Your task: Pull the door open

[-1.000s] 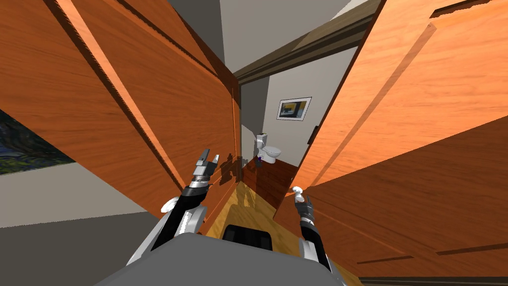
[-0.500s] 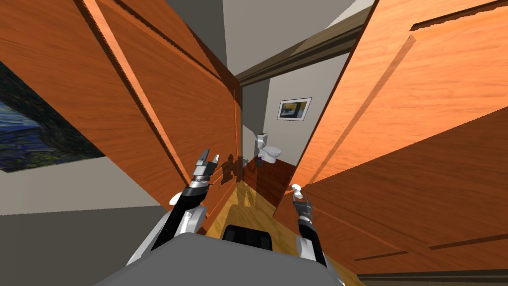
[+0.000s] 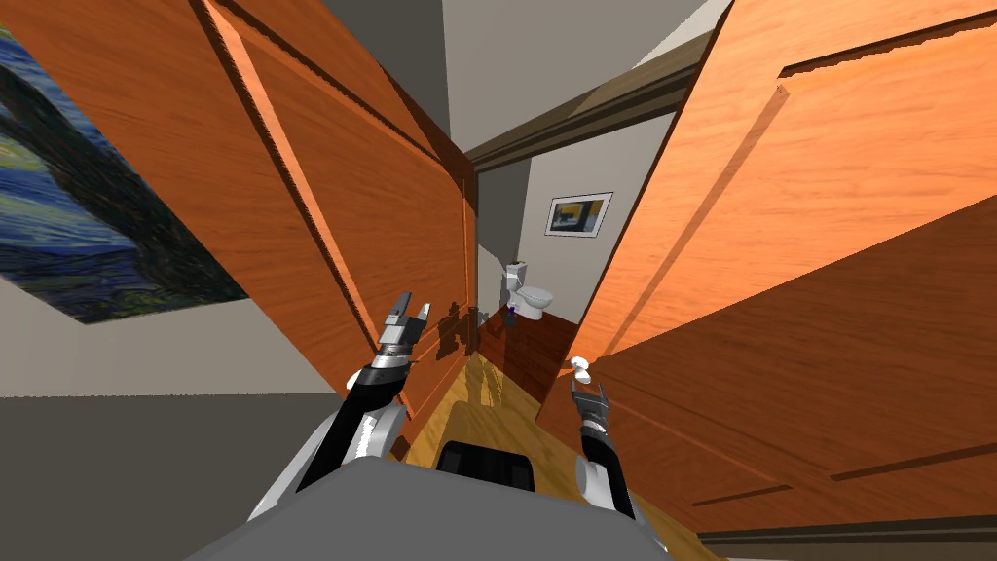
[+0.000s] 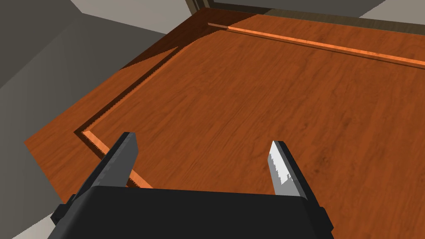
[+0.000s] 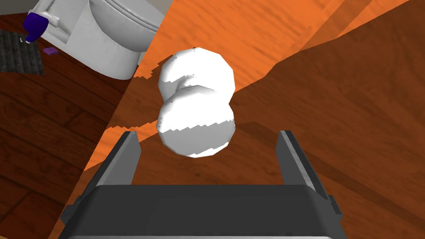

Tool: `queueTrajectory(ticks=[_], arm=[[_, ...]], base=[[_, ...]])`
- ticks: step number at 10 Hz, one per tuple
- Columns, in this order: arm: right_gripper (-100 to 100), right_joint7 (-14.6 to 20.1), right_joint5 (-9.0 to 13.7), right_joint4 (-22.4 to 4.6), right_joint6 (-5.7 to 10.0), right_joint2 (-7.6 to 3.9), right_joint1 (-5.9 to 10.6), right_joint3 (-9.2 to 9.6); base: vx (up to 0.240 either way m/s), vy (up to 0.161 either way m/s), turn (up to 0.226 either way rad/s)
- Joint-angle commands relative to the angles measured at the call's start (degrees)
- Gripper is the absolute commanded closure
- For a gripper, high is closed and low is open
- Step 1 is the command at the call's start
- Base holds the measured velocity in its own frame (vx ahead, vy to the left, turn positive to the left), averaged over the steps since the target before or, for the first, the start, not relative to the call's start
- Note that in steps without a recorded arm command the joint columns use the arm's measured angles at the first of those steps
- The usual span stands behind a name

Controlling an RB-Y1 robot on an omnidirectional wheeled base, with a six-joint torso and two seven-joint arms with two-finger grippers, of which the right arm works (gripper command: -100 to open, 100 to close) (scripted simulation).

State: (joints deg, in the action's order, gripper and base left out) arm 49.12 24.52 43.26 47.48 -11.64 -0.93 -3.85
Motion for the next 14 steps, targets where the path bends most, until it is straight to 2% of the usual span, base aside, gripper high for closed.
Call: queueTrajectory(ticks=[1,2,3,4,6,7,8,9,14], arm=[[-100,2.86,1.57,0.37,-0.20,0.48,0.15,0.71],[-100,3.79,1.57,0.37,-0.20,0.48,0.15,0.71],[-100,5.83,2.59,0.59,-0.34,0.77,0.28,1.16],[-100,6.14,2.59,0.59,-0.34,0.77,0.28,1.16],[-100,9.90,4.56,0.99,-0.60,1.35,0.53,2.03],[-100,10.80,4.56,0.99,-0.60,1.35,0.53,2.03],[-100,12.77,5.47,1.18,-0.73,1.63,0.65,2.43],[-100,13.07,5.47,1.18,-0.73,1.63,0.65,2.43],[-100,20.83,8.46,1.79,-1.15,2.54,1.04,3.78]], base=[[-0.079,-0.012,0.053],[-0.061,-0.003,0.012],[-0.059,-0.005,0.019],[-0.048,-0.003,0.016],[-0.070,-0.003,0.036],[-0.051,-0.006,0.010],[-0.048,-0.017,0.021],[-0.041,-0.013,0.013],[-0.057,-0.005,0.022]])
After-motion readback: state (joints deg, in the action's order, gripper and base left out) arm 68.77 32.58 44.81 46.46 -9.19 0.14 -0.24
